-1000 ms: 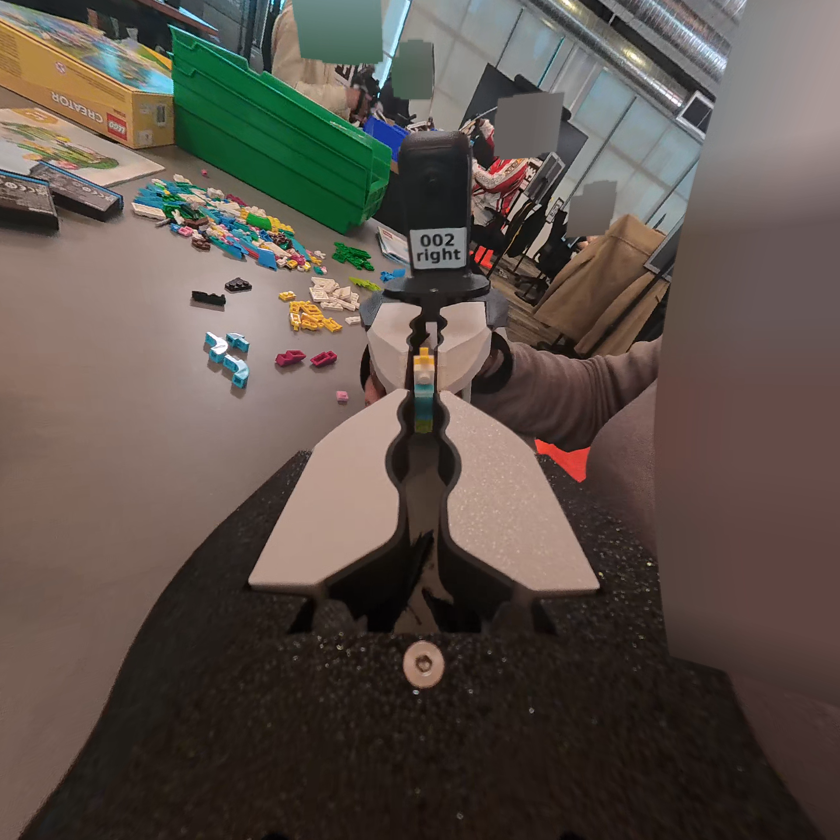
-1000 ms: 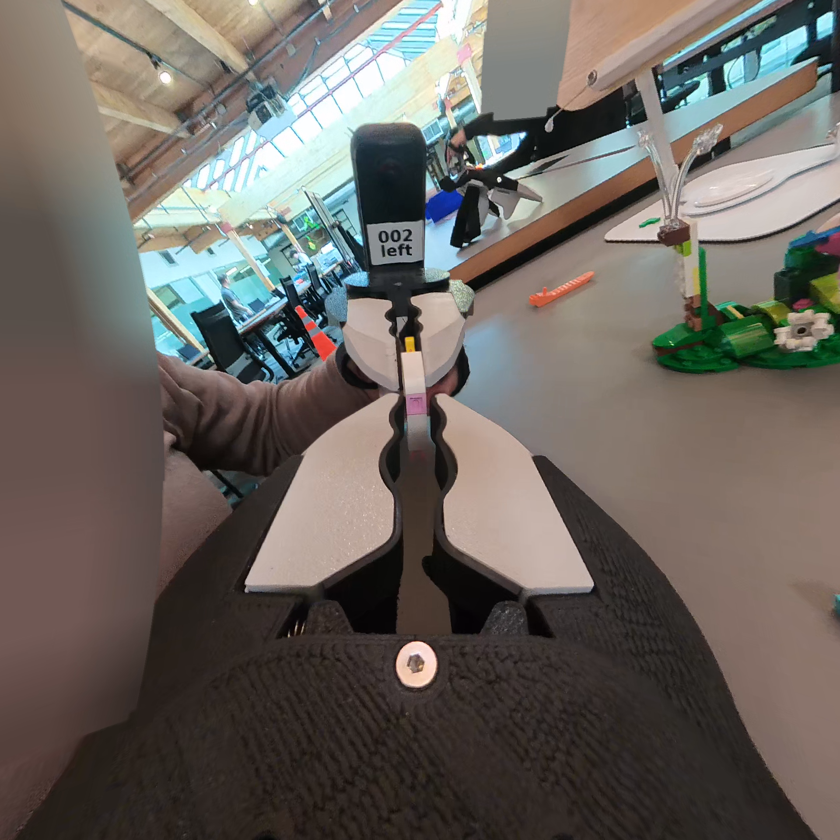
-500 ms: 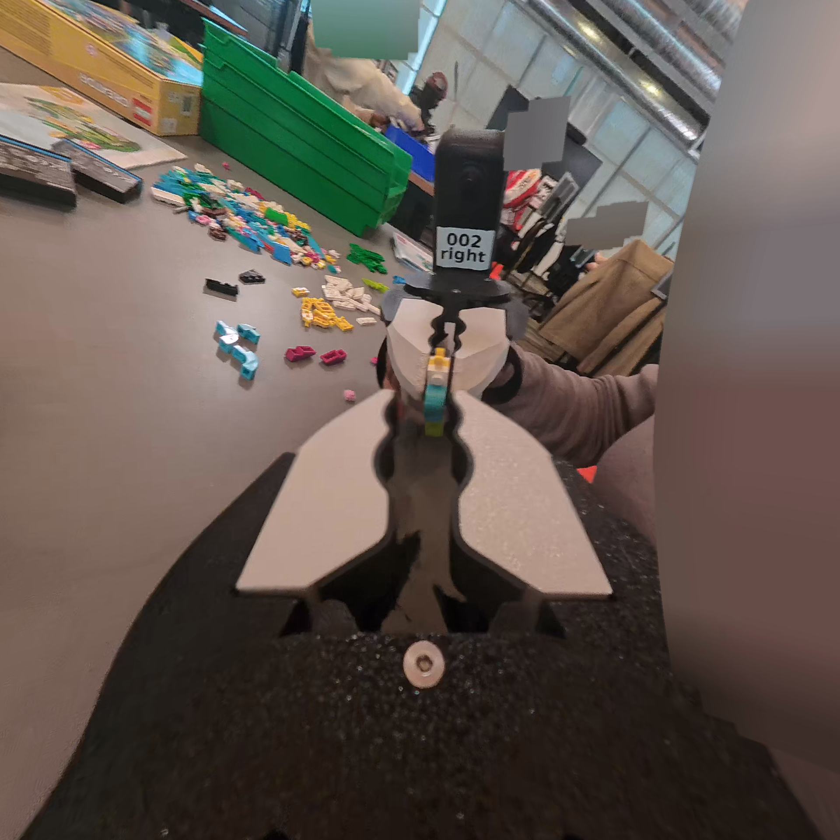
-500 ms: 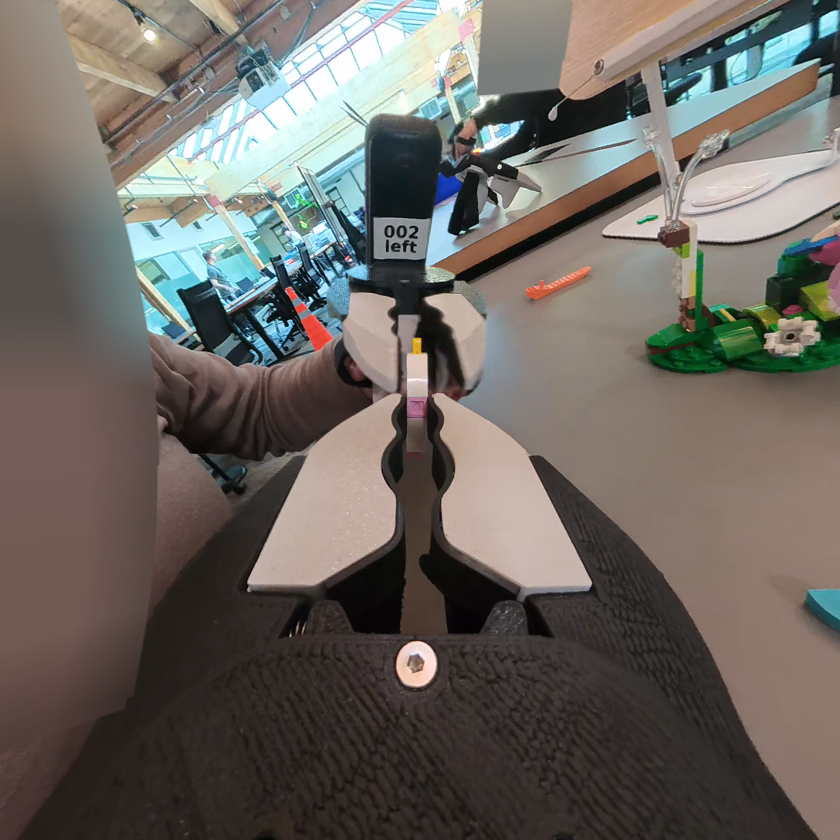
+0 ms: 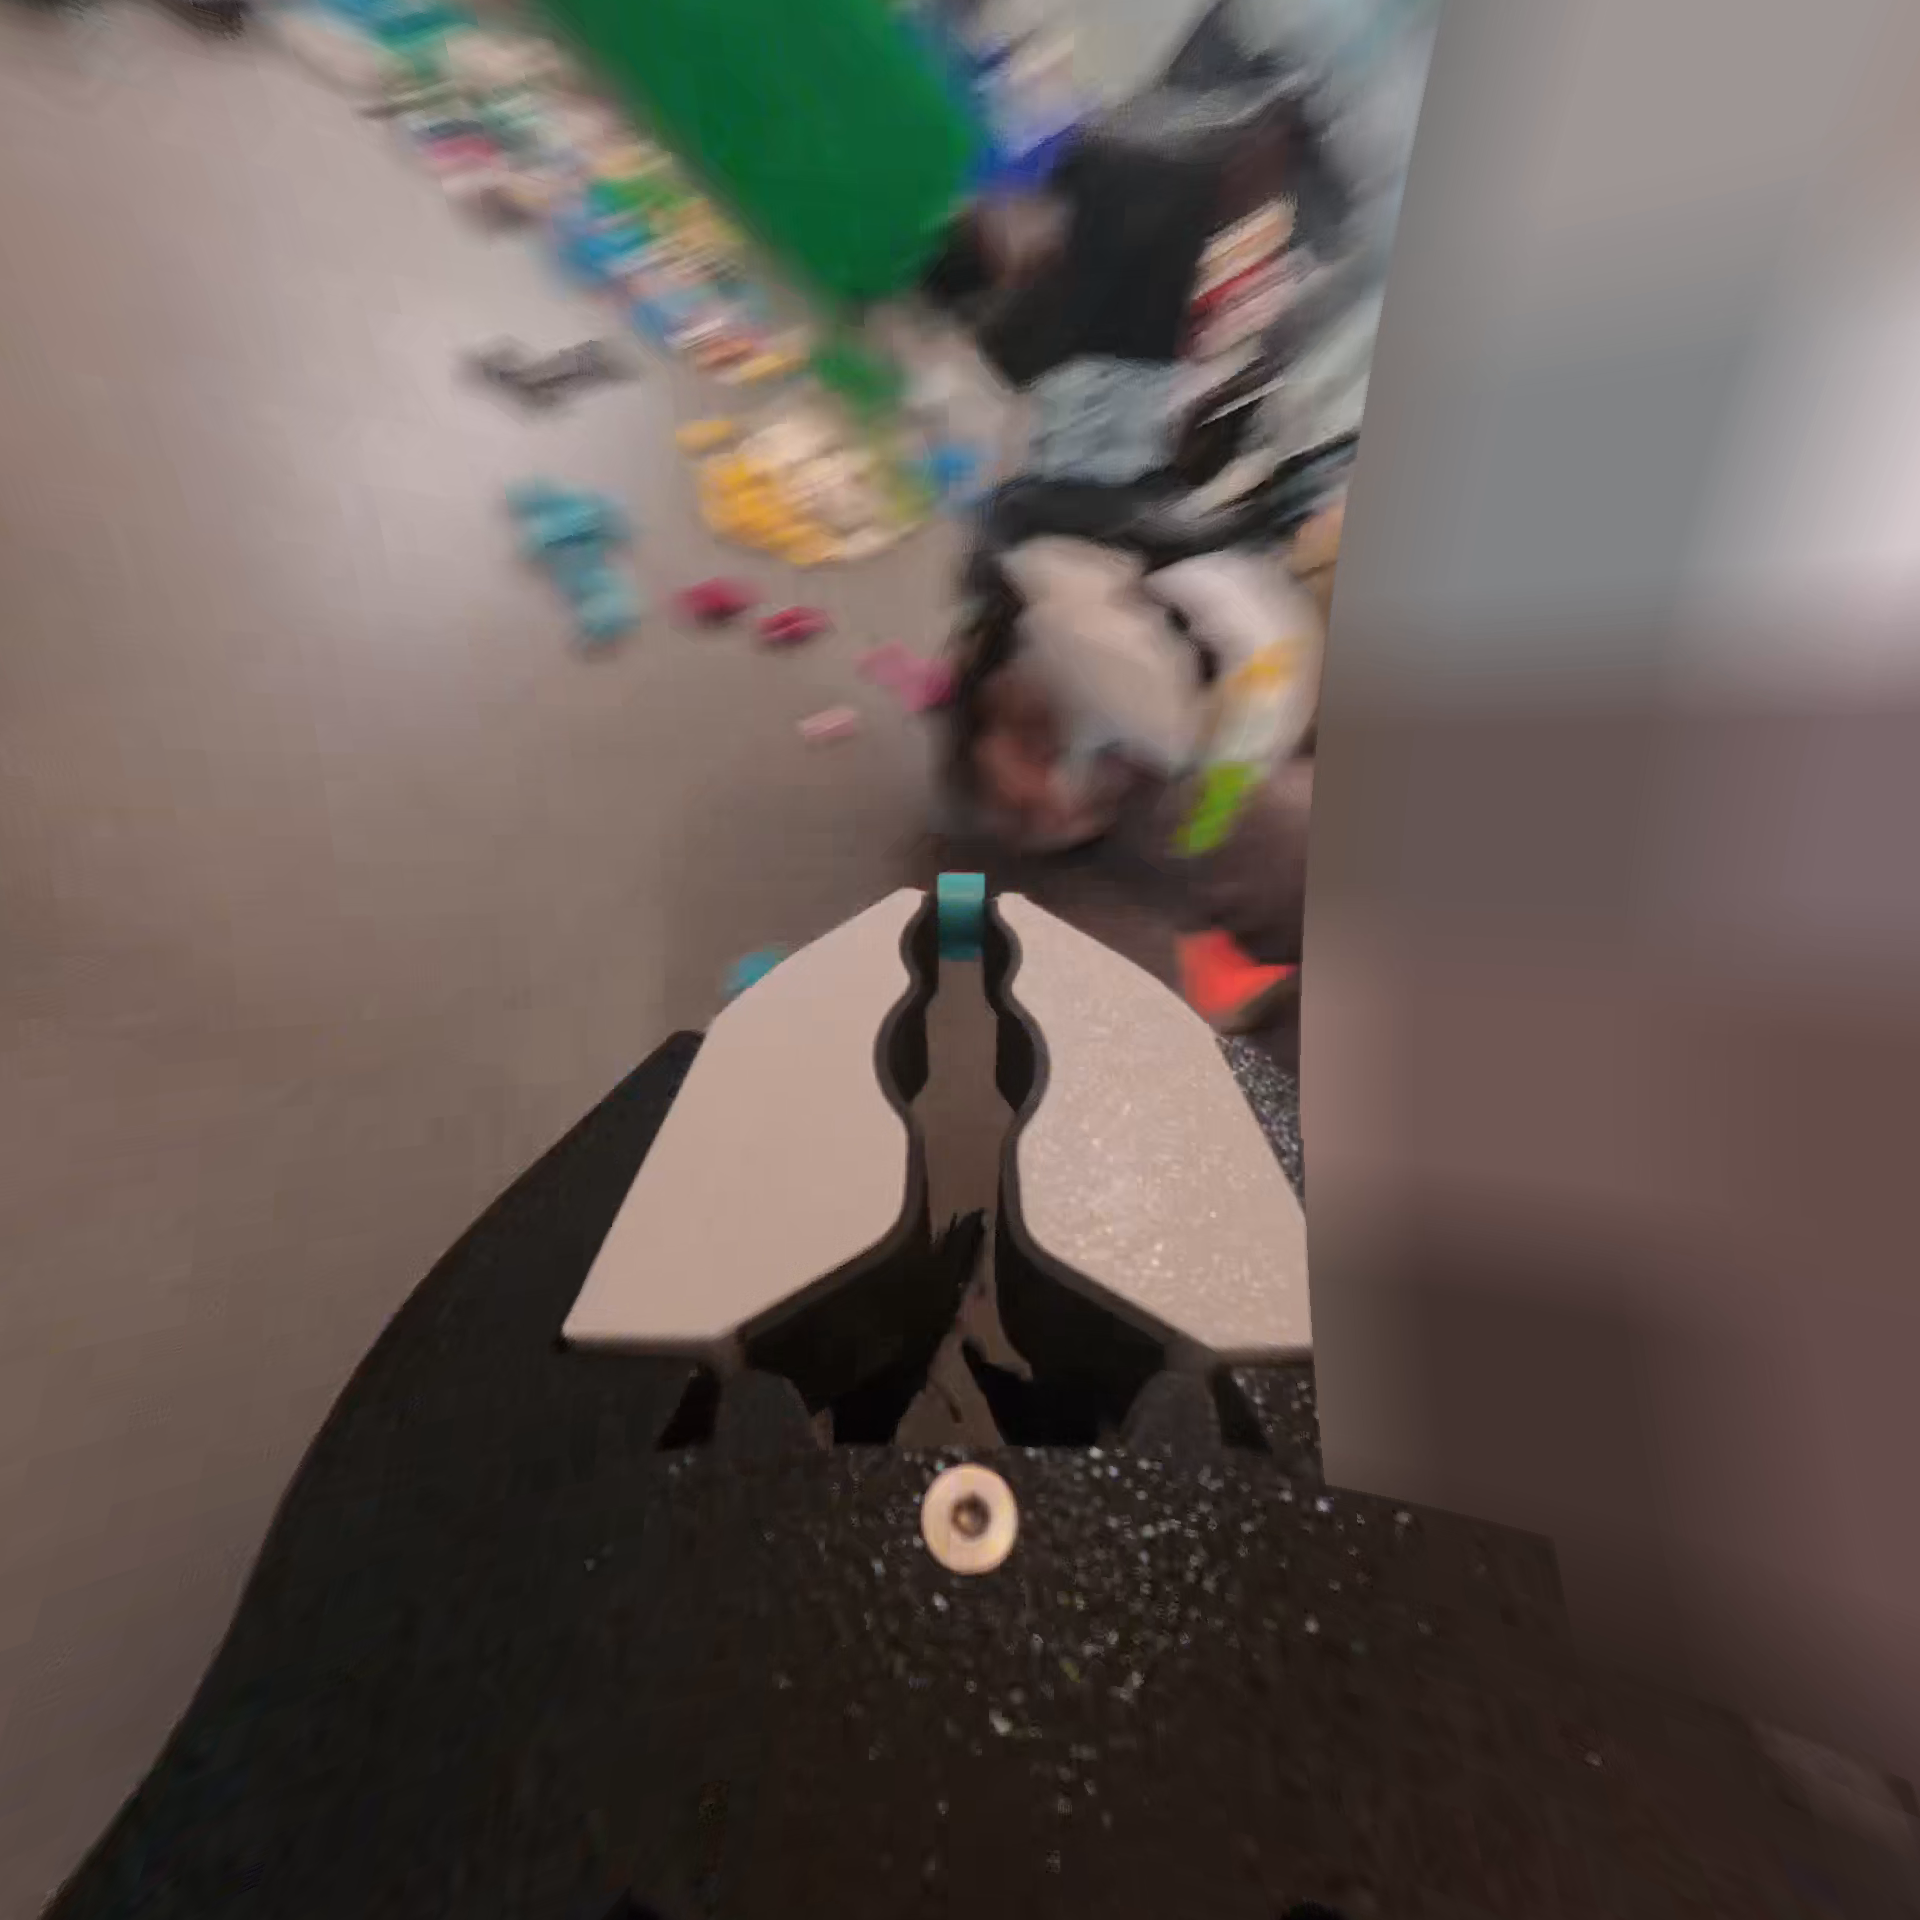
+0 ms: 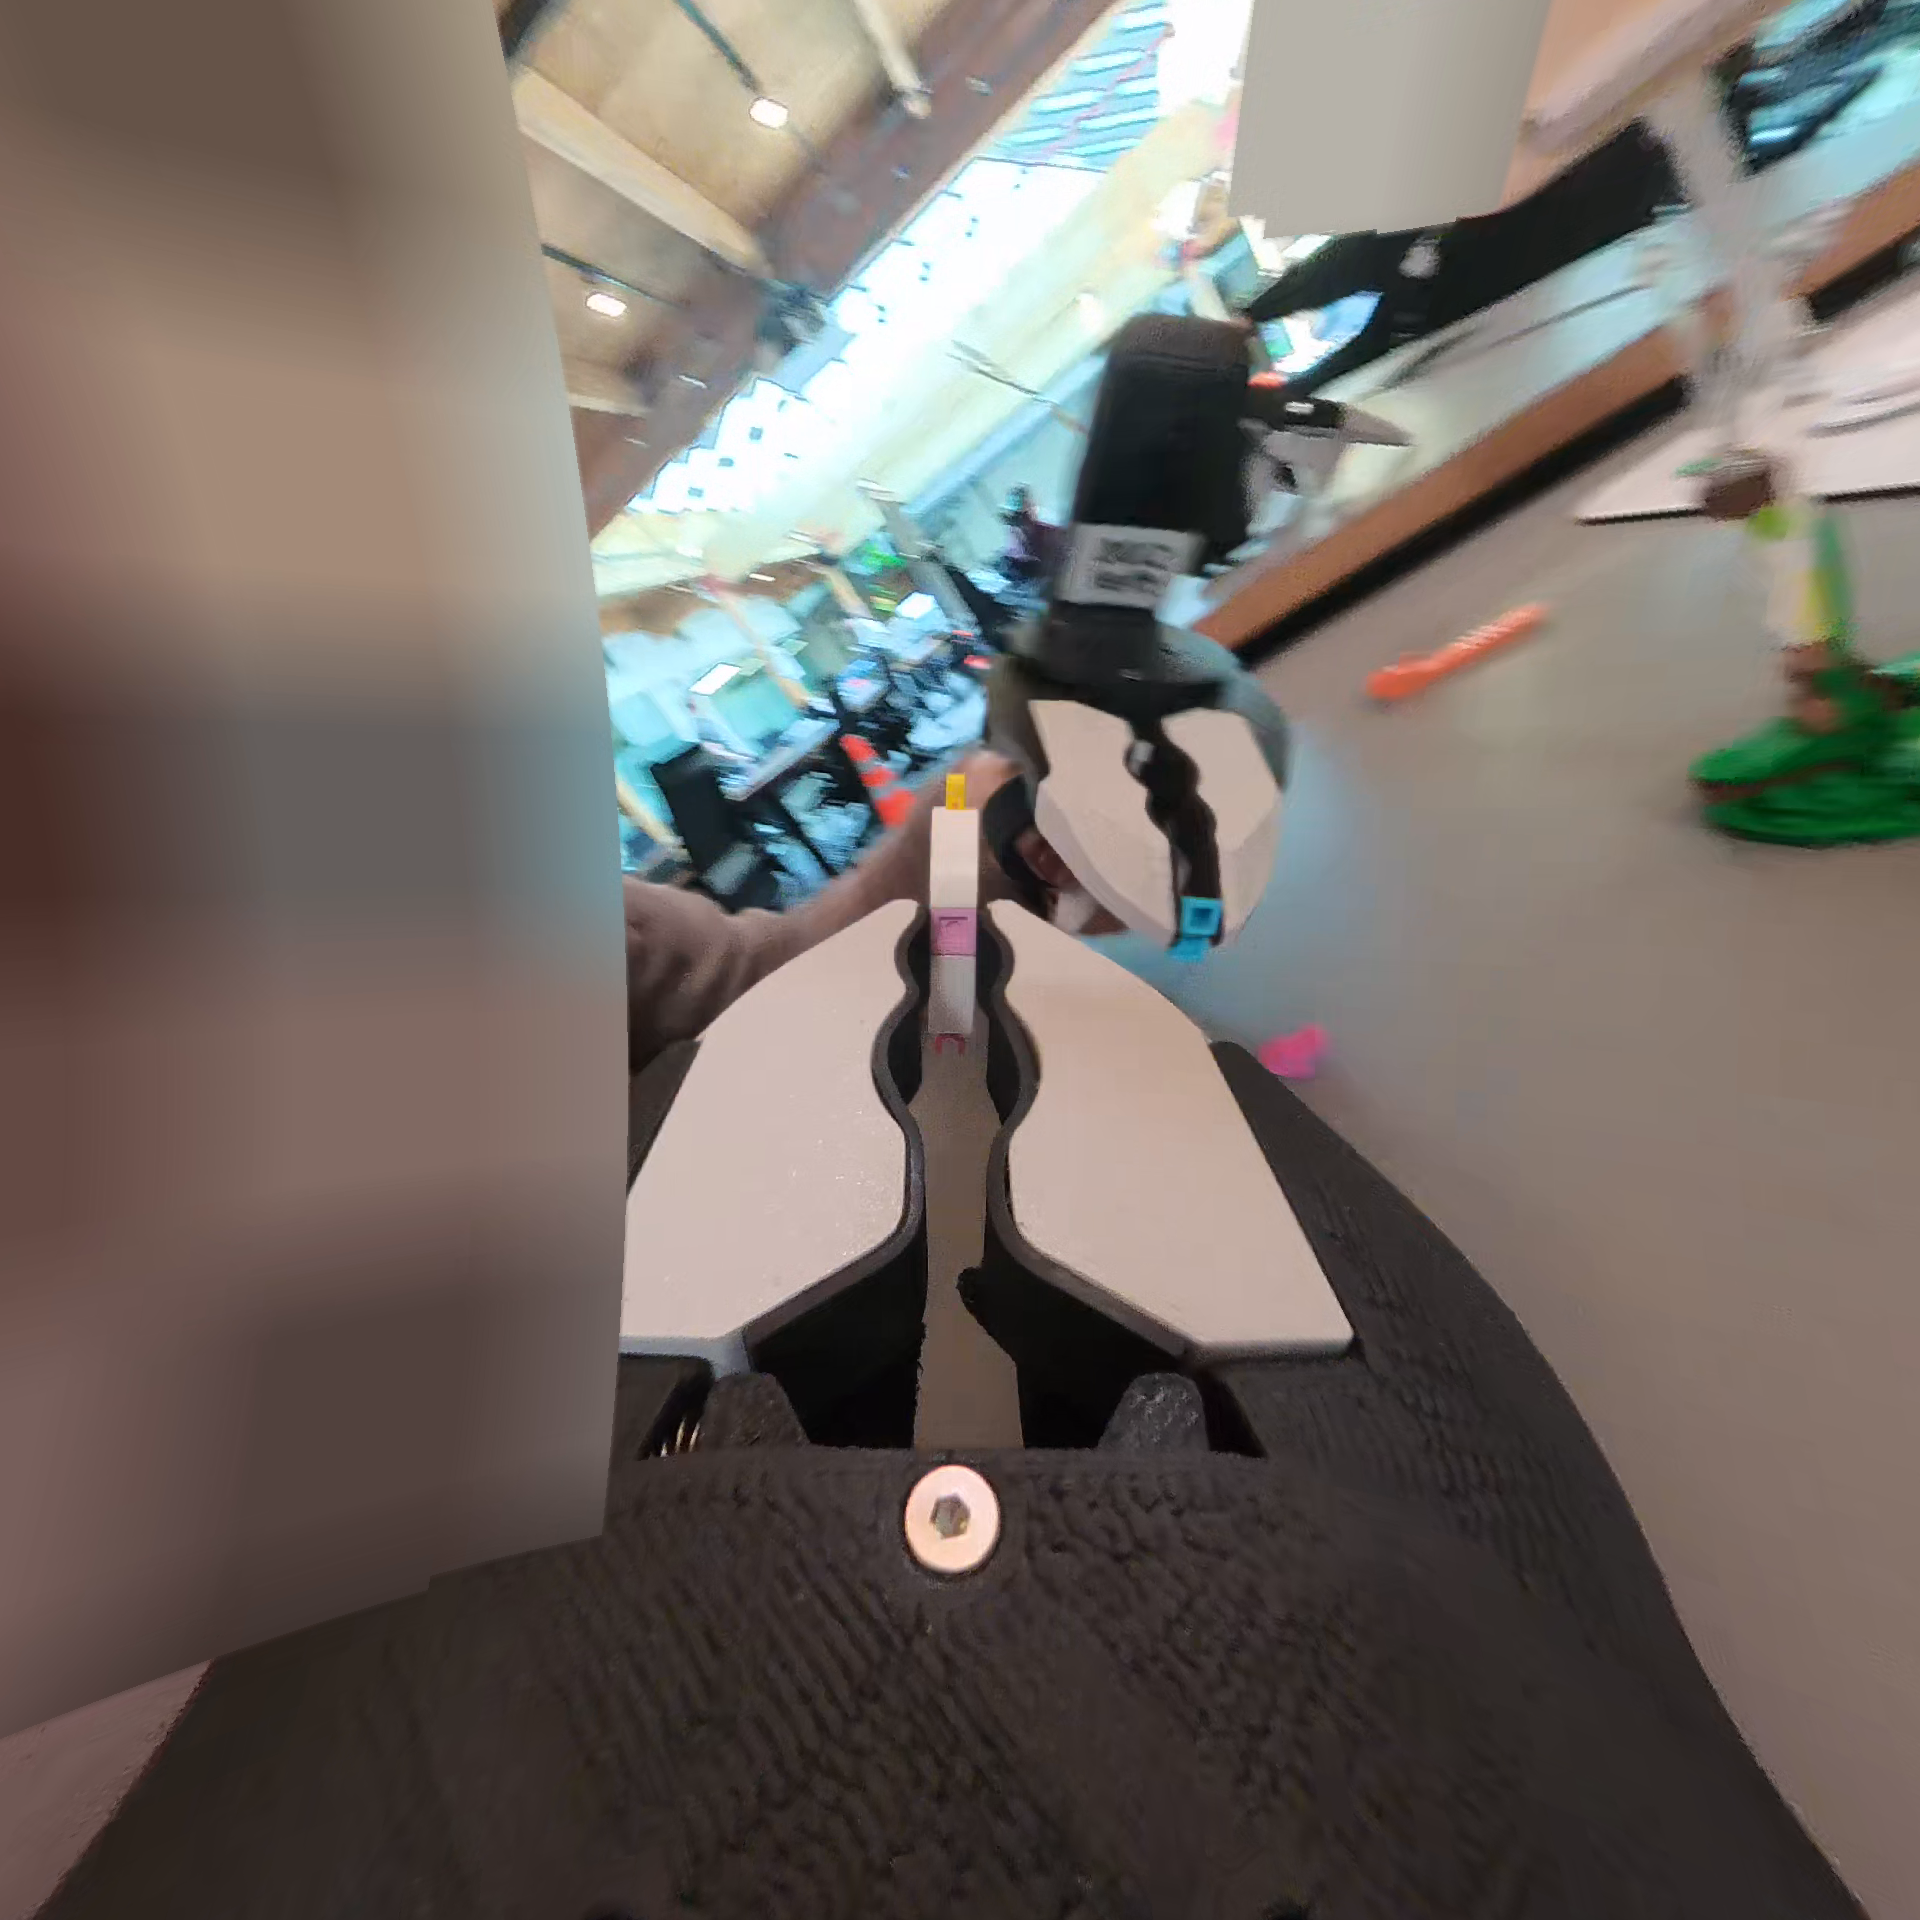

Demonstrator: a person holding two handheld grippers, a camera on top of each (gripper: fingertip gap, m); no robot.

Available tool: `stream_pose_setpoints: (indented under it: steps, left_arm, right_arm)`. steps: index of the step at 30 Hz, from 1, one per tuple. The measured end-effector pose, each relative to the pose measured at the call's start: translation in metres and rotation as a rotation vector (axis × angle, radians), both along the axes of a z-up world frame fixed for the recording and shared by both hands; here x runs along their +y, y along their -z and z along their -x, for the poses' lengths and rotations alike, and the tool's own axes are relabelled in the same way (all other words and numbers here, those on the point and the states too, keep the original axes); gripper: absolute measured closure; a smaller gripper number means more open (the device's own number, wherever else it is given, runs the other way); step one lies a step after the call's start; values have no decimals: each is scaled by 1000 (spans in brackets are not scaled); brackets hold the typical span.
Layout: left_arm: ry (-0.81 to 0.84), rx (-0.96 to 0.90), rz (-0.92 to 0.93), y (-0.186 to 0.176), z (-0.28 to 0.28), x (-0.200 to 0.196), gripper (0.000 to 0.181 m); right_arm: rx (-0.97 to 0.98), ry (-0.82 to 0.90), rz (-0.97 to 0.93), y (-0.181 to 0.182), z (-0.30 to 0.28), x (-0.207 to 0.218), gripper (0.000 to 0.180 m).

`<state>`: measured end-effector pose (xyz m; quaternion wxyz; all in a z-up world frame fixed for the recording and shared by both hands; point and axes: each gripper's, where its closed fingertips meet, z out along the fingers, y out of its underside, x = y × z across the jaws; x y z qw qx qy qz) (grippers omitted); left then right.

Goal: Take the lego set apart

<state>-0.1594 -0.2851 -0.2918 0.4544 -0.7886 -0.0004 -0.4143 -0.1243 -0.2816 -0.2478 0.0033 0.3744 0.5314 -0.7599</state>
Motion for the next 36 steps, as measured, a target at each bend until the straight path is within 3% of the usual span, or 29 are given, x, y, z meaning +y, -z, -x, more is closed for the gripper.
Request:
stream_pose_setpoints:
  steps: [1, 5, 10, 16, 21, 24, 27, 30, 32, 35, 36]
  left_arm:
    - [-68, 158, 72, 16, 17, -2, 174]
    - [-107, 186, 100, 19, 23, -2, 174]
    - [-192, 424, 251, 58, 45, -1, 173]
    - [-234, 428, 154, 46, 52, 6, 173]
    - [-217, 427, -79, 7, 25, 33, 174]
    - [-93, 459, -75, 7, -7, 54, 174]
    - [14, 476, -38, 12, -24, 84, 173]
    - [-9, 602, 23, 29, -16, 120, 174]
    - [-59, 780, 72, 44, 0, 137, 173]
    - [-78, 981, 96, 57, 16, 147, 173]
    - [-69, 993, 105, 59, 16, 147, 165]
  right_arm:
    - [-20, 48, -53, 6, 5, 4, 174]
    - [-77, 135, -210, 26, 14, 11, 173]
    - [-119, 151, -221, 33, 17, 14, 173]
    - [-108, 174, -225, 29, 17, 18, 173]
    - [48, 377, -196, -27, -1, 62, 173]
    - [97, 558, -194, -55, -24, 103, 174]
    - [82, 660, -242, -56, -43, 125, 174]
    - [54, 684, -239, -43, -53, 126, 174]
    - [37, 684, -221, -32, -58, 125, 174]
    - [25, 683, -196, -21, -60, 127, 174]
    - [23, 679, -184, -19, -60, 128, 174]
